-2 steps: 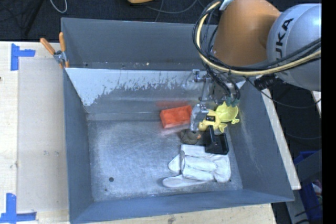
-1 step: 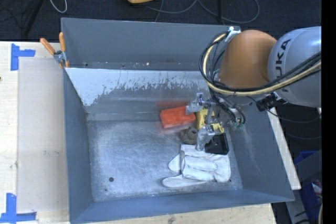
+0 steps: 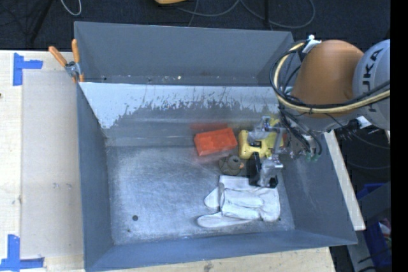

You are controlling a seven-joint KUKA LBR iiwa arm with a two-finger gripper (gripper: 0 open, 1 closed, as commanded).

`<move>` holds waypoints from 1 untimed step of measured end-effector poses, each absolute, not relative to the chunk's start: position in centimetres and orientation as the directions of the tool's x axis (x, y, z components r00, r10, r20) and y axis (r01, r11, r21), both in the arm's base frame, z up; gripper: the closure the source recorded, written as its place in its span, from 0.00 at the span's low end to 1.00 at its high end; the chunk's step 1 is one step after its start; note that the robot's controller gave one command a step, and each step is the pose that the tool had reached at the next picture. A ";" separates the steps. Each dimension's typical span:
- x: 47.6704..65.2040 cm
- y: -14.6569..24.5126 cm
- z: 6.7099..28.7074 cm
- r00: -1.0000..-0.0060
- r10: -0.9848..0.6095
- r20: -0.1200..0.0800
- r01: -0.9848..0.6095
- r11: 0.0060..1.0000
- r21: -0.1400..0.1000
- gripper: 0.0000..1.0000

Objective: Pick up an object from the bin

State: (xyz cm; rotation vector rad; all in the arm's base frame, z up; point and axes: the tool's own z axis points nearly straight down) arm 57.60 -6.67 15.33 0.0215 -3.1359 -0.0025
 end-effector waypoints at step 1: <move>57.0 -5.4 10.5 -0.999 -0.044 0.000 -0.044 0.999 0.000 0.00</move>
Offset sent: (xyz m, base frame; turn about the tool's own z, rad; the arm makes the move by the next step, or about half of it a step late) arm -0.0419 0.0345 -0.0833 0.1674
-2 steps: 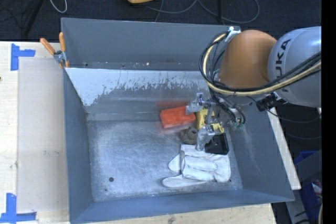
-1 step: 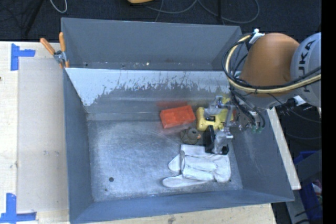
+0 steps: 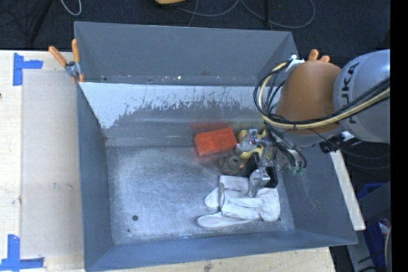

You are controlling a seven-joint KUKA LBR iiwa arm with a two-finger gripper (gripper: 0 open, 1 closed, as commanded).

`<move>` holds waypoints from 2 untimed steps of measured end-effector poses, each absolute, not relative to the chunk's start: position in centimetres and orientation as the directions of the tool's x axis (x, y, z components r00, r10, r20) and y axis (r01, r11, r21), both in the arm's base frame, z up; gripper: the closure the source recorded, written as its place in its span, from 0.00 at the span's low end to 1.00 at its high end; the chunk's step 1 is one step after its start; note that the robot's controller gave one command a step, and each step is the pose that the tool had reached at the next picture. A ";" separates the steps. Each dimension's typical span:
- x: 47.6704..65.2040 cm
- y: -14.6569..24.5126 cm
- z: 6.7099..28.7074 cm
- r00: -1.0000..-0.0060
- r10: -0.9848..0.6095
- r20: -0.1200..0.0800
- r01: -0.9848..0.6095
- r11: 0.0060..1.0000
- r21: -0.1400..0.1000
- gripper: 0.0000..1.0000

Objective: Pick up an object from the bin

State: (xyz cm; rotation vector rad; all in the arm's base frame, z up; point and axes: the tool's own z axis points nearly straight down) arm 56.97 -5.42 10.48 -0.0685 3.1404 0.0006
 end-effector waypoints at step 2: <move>60.4 -9.0 7.3 -1.000 -0.015 0.022 -0.015 1.000 0.015 1.00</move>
Offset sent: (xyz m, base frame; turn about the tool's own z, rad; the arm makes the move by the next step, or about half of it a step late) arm 0.0350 -0.0421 -0.0348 0.0316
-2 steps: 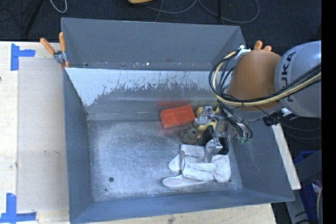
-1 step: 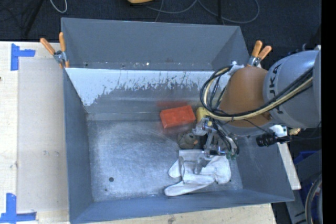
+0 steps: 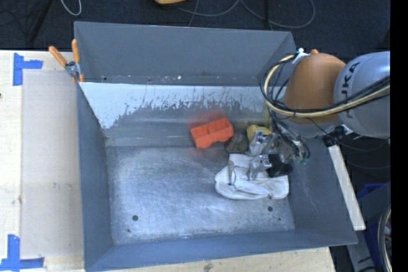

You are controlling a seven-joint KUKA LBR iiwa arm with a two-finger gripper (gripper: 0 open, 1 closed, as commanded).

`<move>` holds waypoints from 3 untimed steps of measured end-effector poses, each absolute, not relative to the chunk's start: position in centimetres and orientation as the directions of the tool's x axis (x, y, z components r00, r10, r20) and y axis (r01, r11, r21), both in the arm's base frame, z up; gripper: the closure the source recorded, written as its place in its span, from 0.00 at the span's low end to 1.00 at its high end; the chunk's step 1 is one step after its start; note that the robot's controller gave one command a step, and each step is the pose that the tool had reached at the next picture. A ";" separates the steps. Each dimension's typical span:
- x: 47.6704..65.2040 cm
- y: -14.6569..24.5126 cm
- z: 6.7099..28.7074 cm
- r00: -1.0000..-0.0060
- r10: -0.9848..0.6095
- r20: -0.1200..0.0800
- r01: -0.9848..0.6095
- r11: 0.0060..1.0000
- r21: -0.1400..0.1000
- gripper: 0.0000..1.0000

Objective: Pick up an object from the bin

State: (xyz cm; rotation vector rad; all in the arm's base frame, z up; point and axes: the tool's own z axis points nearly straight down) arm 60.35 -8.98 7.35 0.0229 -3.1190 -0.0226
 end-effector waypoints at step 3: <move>60.3 -9.0 8.9 -1.000 -0.016 0.009 -0.016 1.000 0.007 1.00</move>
Offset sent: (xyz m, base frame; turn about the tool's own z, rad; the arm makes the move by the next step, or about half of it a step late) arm 0.0002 0.0000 0.0492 0.0002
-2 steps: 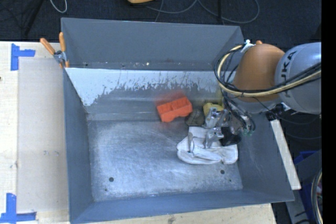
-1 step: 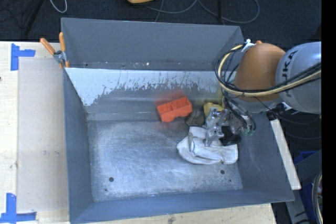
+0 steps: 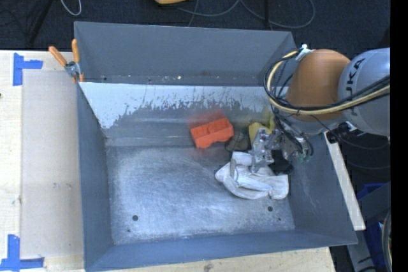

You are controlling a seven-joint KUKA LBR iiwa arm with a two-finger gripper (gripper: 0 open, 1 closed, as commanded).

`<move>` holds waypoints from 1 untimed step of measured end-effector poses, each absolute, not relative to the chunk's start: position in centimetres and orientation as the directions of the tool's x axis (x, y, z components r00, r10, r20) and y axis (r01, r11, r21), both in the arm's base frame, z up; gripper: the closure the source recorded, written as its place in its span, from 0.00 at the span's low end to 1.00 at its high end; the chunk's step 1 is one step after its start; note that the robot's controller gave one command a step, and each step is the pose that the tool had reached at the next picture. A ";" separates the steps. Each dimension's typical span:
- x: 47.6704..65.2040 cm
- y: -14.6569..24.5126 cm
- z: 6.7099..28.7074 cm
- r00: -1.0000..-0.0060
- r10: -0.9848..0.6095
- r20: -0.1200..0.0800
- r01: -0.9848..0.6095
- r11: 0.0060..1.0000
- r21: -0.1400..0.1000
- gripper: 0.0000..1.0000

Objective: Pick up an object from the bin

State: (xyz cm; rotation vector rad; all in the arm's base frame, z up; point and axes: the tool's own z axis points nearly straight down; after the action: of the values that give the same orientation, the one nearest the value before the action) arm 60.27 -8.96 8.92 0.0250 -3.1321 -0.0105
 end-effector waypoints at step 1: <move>60.3 -9.0 9.5 -1.000 -0.016 0.008 -0.016 1.000 0.004 1.00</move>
Offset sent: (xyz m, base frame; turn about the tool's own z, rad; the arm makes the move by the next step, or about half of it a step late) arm 0.0002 0.0000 0.0943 0.0000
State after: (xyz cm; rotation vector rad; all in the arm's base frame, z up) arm 60.27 -9.00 9.52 0.0250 -3.1338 -0.0067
